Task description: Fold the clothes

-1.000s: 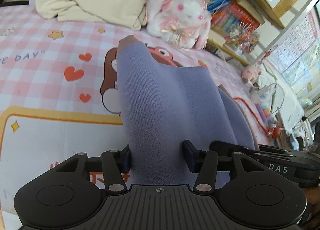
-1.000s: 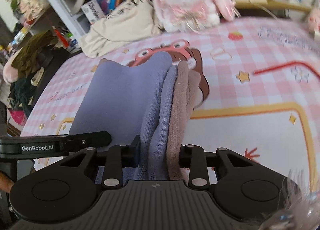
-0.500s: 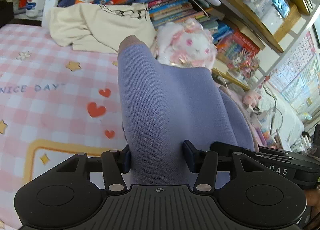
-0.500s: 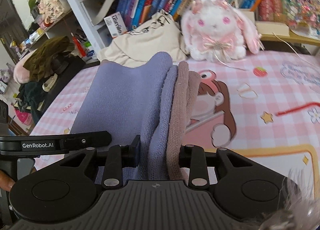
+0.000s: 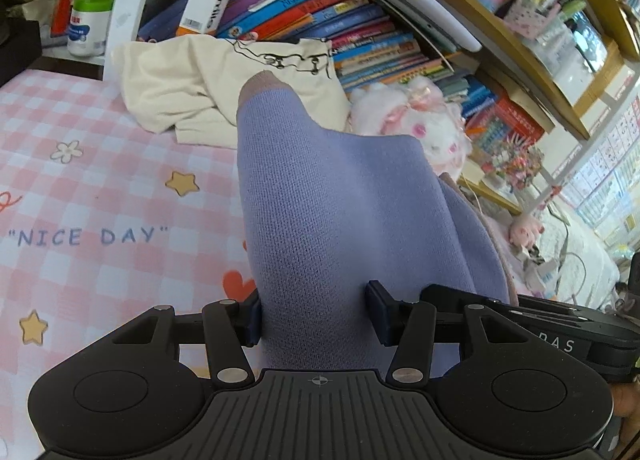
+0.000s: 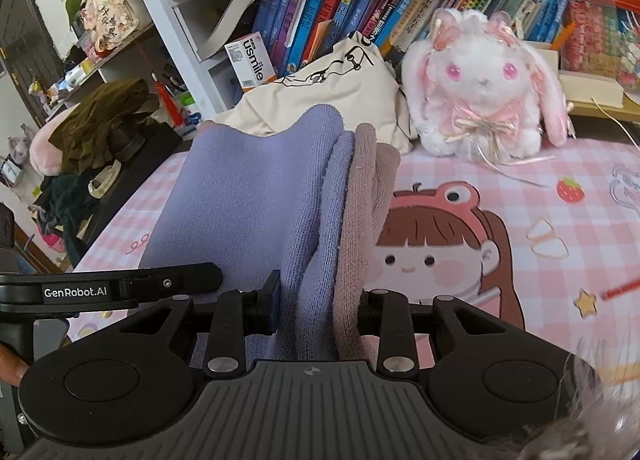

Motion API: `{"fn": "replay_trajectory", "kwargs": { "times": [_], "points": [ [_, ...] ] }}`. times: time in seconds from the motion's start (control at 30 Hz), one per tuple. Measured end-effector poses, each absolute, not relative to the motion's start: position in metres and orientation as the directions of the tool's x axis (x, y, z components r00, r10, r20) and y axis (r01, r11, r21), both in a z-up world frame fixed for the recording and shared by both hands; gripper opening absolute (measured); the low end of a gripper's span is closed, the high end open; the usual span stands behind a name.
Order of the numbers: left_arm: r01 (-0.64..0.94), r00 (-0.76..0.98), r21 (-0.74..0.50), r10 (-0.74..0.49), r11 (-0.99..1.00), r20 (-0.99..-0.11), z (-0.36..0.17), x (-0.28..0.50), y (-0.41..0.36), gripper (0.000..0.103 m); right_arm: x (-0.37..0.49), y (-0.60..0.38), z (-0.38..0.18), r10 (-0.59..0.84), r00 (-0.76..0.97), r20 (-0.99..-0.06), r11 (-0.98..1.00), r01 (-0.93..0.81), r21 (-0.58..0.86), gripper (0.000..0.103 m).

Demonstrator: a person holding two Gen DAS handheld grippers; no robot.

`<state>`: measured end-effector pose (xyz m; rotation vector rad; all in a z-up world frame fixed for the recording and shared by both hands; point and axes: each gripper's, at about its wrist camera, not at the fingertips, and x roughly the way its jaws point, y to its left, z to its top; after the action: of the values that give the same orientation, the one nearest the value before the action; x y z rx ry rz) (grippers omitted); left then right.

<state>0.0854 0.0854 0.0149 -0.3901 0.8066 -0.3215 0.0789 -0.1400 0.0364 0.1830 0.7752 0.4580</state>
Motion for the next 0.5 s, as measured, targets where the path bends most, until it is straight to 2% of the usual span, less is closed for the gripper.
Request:
{"fn": "replay_trajectory", "kwargs": {
  "times": [0.5],
  "points": [
    [0.150,0.587,-0.482,-0.470,0.863,-0.659,-0.010,0.172,0.089,0.050,0.149,-0.138,0.011,0.400,0.629,-0.667,0.916,-0.249,0.314,0.029]
  ]
}}
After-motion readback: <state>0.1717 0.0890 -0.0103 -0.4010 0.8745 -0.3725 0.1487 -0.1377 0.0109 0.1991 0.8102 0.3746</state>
